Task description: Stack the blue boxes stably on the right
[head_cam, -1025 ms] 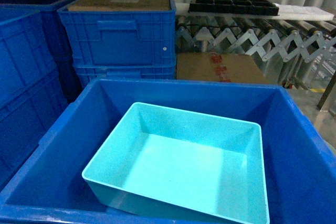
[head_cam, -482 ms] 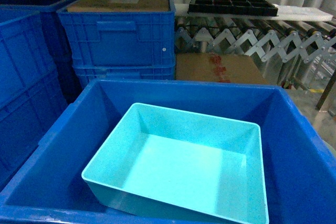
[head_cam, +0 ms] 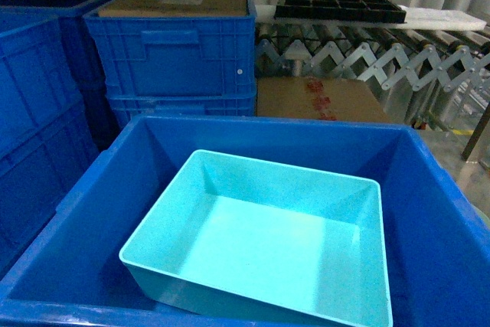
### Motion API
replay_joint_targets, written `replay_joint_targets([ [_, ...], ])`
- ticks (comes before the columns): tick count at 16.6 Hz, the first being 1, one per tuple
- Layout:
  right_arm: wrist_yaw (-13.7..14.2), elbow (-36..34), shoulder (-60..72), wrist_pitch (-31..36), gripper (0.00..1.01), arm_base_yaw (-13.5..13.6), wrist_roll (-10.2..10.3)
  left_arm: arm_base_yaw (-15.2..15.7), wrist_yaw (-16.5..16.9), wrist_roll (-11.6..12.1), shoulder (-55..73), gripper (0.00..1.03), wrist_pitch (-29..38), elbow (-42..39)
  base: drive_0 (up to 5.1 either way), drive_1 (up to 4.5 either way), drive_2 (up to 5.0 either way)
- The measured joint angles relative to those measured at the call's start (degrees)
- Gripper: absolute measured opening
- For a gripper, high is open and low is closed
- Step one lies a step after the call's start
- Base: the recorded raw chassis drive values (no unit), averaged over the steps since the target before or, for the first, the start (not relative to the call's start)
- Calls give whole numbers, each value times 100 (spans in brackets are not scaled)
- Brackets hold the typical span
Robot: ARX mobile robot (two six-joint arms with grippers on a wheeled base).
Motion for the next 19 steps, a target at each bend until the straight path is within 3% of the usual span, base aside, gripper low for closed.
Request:
replay_joint_targets([
  [4, 0, 0, 0, 0, 94, 0, 0, 0, 0, 0, 0, 93, 2, 0, 0, 0, 0],
  [5, 0, 0, 0, 0, 100, 0, 2, 0, 0, 2, 0, 99, 0, 2, 0, 0, 0],
  [19, 0, 0, 0, 0, 98, 0, 0, 0, 0, 2, 0, 98, 2, 0, 0, 0, 0],
])
